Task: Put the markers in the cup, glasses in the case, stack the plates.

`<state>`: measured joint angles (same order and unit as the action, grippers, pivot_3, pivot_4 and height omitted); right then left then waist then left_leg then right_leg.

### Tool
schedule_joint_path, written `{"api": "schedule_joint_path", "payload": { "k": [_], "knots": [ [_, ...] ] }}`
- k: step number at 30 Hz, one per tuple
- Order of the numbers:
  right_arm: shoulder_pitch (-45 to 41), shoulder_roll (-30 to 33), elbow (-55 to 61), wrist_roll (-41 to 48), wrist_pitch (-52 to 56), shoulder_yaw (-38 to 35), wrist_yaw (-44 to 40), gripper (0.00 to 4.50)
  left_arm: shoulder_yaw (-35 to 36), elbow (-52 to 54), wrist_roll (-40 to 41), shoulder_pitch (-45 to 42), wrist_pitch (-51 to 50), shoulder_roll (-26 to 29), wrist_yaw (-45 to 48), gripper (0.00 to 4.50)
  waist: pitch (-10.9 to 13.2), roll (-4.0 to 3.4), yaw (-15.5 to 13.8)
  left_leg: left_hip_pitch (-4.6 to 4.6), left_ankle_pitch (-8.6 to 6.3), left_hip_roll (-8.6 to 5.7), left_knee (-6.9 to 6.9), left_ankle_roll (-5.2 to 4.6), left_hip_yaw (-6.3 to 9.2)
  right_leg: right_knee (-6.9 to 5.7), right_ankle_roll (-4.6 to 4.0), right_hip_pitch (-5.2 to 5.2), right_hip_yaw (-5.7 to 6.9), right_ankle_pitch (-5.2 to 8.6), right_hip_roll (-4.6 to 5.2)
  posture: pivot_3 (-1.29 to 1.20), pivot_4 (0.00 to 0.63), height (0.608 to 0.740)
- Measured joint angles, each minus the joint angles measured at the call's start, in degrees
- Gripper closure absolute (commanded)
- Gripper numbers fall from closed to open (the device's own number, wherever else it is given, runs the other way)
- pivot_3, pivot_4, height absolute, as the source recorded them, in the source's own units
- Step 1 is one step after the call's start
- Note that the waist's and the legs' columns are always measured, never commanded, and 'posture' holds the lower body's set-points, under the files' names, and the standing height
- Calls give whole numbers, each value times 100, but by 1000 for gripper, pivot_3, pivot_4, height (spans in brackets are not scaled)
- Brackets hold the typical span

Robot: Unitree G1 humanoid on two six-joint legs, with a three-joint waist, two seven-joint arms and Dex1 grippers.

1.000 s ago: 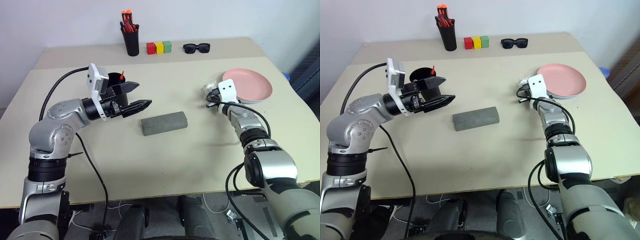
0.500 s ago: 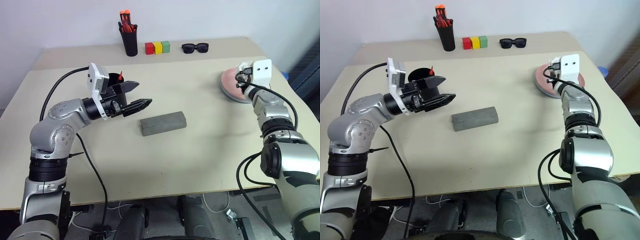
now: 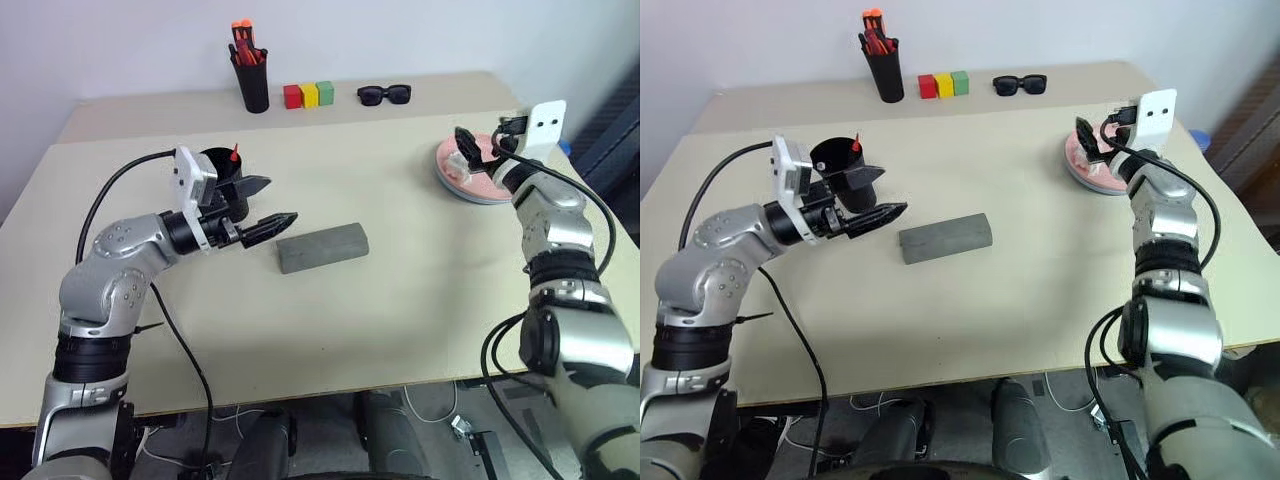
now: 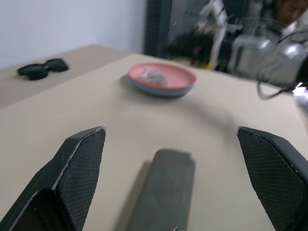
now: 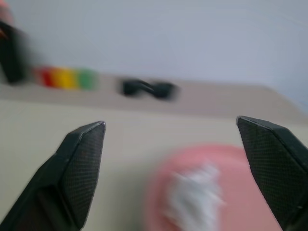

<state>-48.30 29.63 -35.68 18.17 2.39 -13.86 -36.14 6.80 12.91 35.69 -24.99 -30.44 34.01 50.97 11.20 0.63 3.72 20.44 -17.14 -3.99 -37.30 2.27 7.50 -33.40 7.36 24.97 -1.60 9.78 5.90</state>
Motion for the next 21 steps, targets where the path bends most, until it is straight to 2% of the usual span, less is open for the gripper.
{"api": "schedule_joint_path", "payload": {
  "k": [2, 5, 8, 14, 21],
  "knots": [
    [747, 78, 1388, 483, 564, 191, -662, 63, 105, 213, 53, 314, 78, 27, 101, 0, 0, -1, -41, 6, 0, 0, 0, 0, 0, 0, 0, 7, 0, 0, 0, 0, 150, 740],
    [1855, 616, 3261, 1356, 1673, 521, -1708, 63, 291, 440, 182, 858, 113, 149, 239, 0, 1, -2, -136, 7, -1, 0, -3, -1, -1, -2, 0, 6, -1, 0, 1, 0, 150, 740],
    [2471, 1047, 4579, 1927, 2329, 706, -2354, 63, 541, 607, 311, 1271, 100, 328, 328, 0, -1, 0, -161, -1, -1, 1, -13, -2, -2, -1, 0, -9, 0, 2, 1, 0, 150, 740],
    [2876, 1200, 5167, 1905, 2099, 823, -2875, 63, 937, 697, 410, 1999, 266, 551, 619, 0, -2, 2, -165, -16, -1, 3, -27, -2, -6, -1, 1, -29, 2, 3, 0, 0, 150, 740],
    [2822, 1512, 4994, 1771, 2084, 880, -3279, 63, 1194, 764, 269, 2388, 904, 346, 590, 0, -2, 2, -294, -11, -2, 4, -37, -3, -7, 1, -3, -28, 4, 1, 1, 0, 150, 740]
  ]
}}
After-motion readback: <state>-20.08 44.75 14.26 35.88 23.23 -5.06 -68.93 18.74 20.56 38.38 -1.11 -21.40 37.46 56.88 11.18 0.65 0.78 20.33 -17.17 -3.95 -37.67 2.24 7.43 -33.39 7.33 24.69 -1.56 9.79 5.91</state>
